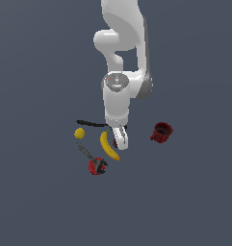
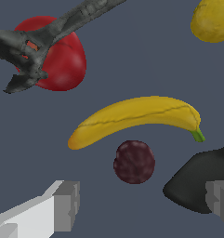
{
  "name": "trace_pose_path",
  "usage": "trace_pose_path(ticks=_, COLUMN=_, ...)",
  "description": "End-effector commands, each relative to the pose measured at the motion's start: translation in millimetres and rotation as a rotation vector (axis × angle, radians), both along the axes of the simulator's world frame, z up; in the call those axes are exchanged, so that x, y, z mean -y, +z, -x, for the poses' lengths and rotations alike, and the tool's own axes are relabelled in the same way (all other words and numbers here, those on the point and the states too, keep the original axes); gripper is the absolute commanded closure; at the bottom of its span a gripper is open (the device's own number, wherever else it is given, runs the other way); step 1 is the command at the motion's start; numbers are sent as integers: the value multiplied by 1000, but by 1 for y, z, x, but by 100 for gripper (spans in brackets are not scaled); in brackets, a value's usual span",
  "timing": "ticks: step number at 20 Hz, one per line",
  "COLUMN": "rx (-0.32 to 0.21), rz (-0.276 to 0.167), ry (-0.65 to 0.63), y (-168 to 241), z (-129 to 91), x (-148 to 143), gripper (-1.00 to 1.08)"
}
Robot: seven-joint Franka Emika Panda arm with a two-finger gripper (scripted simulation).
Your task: Pick up a designated object from a clutter of objects.
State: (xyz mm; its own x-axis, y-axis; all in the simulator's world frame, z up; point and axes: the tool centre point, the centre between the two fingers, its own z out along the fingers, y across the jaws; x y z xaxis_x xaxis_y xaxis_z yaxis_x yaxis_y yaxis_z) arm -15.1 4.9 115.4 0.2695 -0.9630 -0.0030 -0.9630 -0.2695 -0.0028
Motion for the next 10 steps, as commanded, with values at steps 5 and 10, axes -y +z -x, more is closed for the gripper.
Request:
trace_pose_path(ticks=5, rx=-1, rz=2, ry=-134, y=-21, z=7, x=-4, gripper=-92)
trace_pose_path(ticks=10, rx=-2, rz=3, ry=-199, y=-31, z=10, x=-6, gripper=-92)
